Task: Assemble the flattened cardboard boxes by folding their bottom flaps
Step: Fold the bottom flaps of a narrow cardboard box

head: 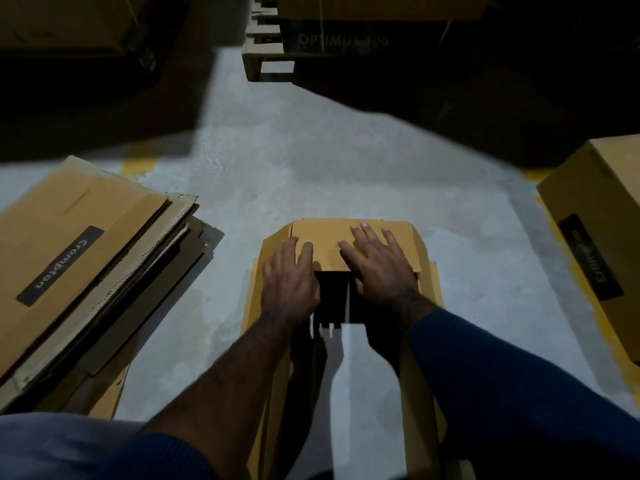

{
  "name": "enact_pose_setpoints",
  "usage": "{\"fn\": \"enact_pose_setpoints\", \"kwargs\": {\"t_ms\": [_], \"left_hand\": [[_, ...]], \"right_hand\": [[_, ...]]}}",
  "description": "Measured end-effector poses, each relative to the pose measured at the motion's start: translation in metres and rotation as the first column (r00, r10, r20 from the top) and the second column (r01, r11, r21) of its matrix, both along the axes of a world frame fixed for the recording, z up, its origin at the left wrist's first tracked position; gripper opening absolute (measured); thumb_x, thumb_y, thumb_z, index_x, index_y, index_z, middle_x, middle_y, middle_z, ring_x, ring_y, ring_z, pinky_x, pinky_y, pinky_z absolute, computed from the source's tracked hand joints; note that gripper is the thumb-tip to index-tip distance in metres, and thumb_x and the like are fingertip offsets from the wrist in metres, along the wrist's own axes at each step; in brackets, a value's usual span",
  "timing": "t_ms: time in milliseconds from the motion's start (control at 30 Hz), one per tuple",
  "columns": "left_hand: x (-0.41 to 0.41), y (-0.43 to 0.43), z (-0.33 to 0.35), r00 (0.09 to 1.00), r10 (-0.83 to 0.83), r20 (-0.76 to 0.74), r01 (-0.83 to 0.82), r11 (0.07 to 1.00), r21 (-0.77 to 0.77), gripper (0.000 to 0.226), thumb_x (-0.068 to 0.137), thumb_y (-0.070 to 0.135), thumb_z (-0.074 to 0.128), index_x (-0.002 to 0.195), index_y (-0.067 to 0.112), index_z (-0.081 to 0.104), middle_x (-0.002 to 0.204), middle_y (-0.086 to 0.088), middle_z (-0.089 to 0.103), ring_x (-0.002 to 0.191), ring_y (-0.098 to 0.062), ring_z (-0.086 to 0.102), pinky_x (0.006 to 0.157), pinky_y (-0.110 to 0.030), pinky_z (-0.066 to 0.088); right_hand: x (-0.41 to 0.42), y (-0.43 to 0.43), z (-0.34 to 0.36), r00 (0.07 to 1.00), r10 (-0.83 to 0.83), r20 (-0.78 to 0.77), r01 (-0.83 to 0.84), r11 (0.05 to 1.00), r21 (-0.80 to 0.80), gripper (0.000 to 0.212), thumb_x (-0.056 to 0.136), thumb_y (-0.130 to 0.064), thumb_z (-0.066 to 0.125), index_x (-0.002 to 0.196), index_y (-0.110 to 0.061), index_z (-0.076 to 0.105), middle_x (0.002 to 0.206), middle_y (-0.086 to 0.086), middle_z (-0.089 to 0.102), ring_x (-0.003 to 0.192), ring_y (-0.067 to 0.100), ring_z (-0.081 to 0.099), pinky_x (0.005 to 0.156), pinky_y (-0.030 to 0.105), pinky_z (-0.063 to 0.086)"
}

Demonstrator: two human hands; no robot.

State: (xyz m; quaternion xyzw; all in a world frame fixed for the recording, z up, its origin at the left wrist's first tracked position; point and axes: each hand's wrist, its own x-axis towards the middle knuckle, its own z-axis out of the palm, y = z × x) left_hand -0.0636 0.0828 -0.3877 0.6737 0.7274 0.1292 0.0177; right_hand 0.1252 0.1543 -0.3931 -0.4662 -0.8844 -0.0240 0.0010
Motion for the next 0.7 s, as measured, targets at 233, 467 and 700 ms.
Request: {"fn": "enact_pose_setpoints", "kwargs": {"t_ms": [233, 467, 700], "left_hand": [[0.000, 0.053, 0.012, 0.984, -0.142, -0.104, 0.158, 0.973, 0.167, 0.089, 0.077, 0.024, 0.055, 0.160, 0.021, 0.024, 0.169, -0.015, 0.011, 0.156, -0.033, 0.009, 0.118, -0.056, 0.018], [-0.011, 0.126, -0.017, 0.954, -0.265, -0.141, 0.230, 0.947, -0.223, 0.074, 0.095, 0.028, 0.038, 0.163, 0.013, 0.011, 0.171, -0.006, 0.004, 0.156, -0.029, 0.008, 0.124, -0.044, 0.017], [-0.007, 0.158, -0.040, 0.975, -0.212, -0.065, 0.184, 0.937, -0.297, 0.027, 0.102, 0.040, 0.050, 0.114, 0.021, 0.065, 0.111, -0.008, 0.070, 0.104, -0.031, 0.064, 0.085, -0.038, 0.045]], "right_hand": [[-0.011, 0.056, 0.031, 0.985, -0.076, -0.154, 0.117, 0.953, 0.281, 0.082, 0.079, -0.015, 0.068, 0.155, -0.020, 0.039, 0.163, 0.018, 0.033, 0.153, 0.035, 0.026, 0.122, 0.059, 0.018], [-0.028, 0.131, 0.014, 0.994, -0.109, 0.017, 0.109, 0.994, -0.029, 0.073, 0.099, -0.030, 0.049, 0.162, -0.015, 0.017, 0.167, 0.016, 0.021, 0.155, 0.035, 0.017, 0.122, 0.051, 0.023], [-0.004, 0.121, -0.033, 0.985, -0.086, -0.146, 0.029, 0.936, -0.352, 0.041, 0.095, -0.044, 0.049, 0.125, -0.021, 0.065, 0.117, 0.004, 0.060, 0.112, 0.027, 0.056, 0.086, 0.037, 0.046]]}}
